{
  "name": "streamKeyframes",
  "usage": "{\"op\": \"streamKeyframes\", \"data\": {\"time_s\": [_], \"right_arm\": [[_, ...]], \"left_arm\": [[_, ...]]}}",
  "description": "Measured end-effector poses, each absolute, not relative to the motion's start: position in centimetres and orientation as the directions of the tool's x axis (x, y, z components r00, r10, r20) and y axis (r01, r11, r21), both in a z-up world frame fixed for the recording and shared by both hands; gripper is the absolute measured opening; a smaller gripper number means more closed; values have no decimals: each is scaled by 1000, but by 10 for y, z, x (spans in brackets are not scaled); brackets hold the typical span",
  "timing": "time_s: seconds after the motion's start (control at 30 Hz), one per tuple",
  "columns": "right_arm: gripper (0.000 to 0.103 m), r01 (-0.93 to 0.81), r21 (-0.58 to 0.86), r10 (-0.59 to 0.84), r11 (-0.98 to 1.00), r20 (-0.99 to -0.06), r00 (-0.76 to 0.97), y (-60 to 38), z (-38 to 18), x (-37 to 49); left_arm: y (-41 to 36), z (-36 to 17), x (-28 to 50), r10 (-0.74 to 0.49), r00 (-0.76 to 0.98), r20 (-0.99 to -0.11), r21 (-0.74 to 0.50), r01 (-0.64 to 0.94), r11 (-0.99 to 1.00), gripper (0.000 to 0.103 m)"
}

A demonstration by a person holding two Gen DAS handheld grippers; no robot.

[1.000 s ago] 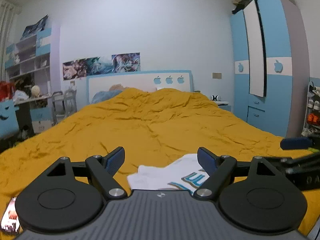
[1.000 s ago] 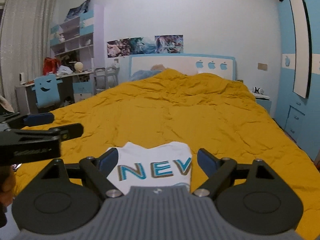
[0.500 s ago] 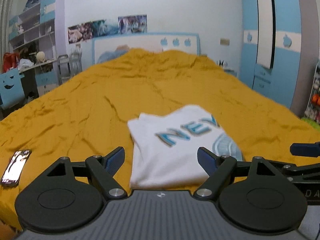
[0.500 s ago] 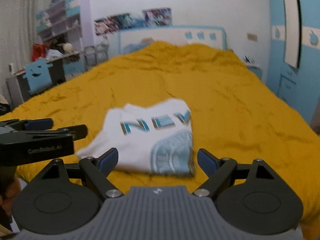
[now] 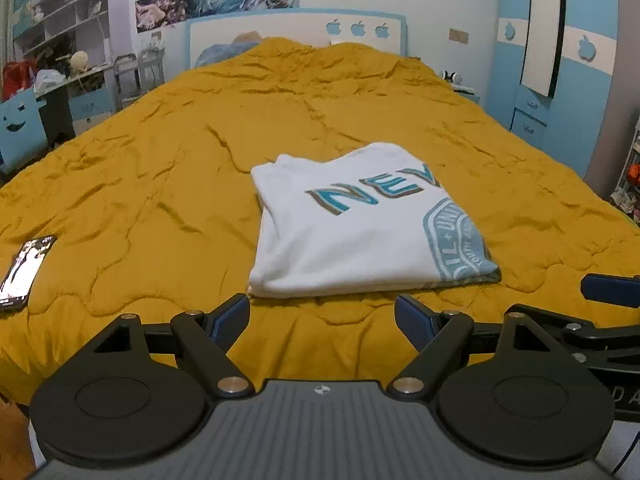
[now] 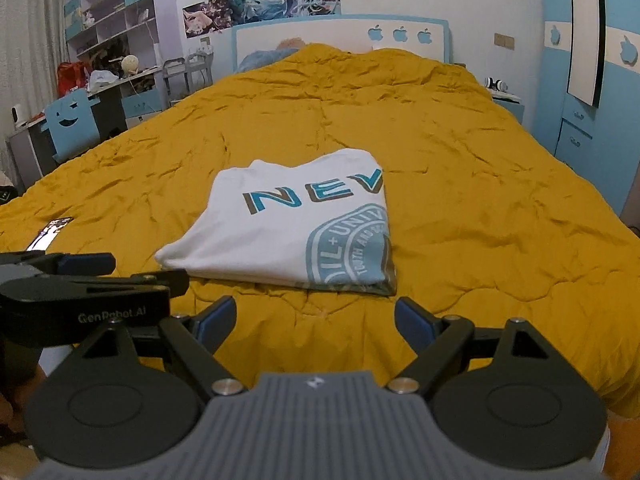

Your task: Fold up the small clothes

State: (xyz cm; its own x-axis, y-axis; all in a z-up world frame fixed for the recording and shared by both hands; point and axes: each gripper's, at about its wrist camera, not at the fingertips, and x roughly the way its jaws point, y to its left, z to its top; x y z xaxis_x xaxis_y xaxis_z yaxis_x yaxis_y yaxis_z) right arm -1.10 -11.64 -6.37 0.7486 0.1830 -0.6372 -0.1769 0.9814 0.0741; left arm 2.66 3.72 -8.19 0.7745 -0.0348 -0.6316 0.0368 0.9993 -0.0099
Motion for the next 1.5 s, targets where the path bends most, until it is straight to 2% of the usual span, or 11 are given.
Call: {"op": "streamKeyframes", "data": {"time_s": [1.5], "right_arm": [[82, -149, 73, 161, 986, -645, 747, -116, -67, -10]], "left_arm": [[36, -78, 24, -39, 779, -625, -5, 46, 999, 96]]}}
